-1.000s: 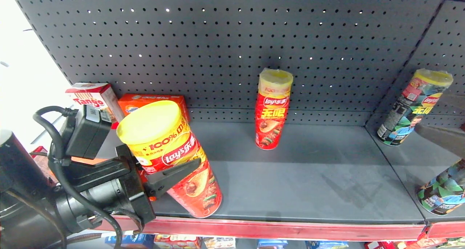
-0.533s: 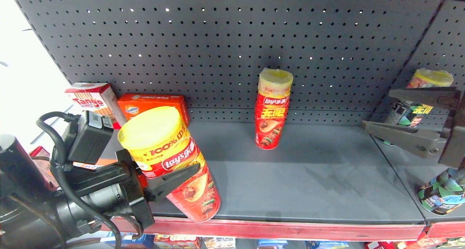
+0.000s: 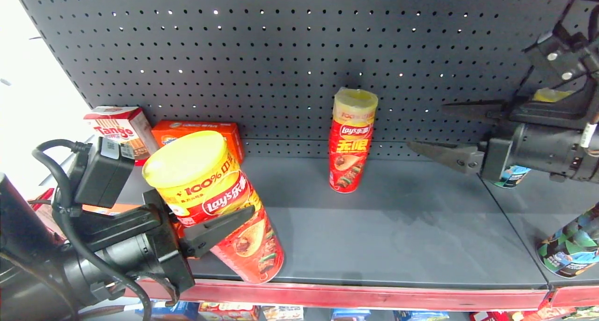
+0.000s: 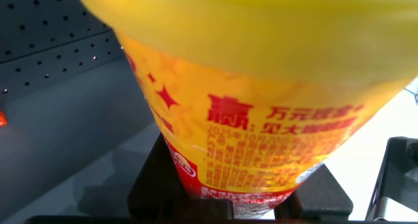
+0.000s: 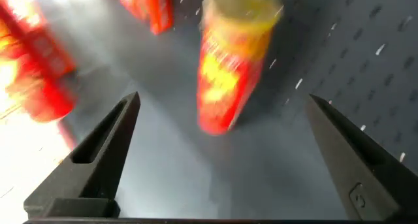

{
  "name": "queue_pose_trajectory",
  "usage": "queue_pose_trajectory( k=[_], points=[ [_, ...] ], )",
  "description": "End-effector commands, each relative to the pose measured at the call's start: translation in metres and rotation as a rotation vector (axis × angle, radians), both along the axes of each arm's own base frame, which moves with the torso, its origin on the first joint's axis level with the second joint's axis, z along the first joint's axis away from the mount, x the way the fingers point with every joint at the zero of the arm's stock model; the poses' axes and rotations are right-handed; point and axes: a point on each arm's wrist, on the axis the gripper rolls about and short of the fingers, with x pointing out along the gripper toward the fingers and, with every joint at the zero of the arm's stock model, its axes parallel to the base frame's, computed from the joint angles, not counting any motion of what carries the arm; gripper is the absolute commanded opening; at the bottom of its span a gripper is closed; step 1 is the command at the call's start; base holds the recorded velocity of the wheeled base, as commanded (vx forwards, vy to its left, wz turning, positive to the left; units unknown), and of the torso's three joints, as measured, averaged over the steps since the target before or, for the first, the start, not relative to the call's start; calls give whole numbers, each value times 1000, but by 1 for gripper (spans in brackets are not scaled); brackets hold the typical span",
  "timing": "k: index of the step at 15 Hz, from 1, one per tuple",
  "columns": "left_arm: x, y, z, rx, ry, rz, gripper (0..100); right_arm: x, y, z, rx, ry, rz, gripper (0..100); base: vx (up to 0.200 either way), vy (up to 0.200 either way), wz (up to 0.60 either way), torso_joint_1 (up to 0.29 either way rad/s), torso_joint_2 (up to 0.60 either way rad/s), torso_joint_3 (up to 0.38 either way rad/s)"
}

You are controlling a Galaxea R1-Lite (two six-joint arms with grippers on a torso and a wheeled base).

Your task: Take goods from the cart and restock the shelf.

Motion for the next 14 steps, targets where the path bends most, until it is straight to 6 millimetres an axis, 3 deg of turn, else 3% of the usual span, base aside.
queue_pose_trajectory(
  k=[1, 4, 6, 8, 14],
  points=[
    [0, 0, 1, -2, -2, 3, 0, 33, 9, -17, -15, 34, 20, 100, 0, 0, 0, 0, 0, 0],
    [3, 3, 2, -4, -7, 15, 0, 44, 14, -25, -35, 28, 98, 100, 0, 0, 0, 0, 0, 0],
    [5, 2, 4, -6, -14, 13, 0, 64, 5, -34, -81, -26, 218, 100, 0, 0, 0, 0, 0, 0],
    [5, 2, 5, -7, -15, 13, 0, 73, -1, -37, -93, -34, 235, 100, 0, 0, 0, 0, 0, 0],
    [5, 2, 4, -6, -14, 15, 0, 100, 11, -44, -90, -30, 288, 100, 0, 0, 0, 0, 0, 0]
  ],
)
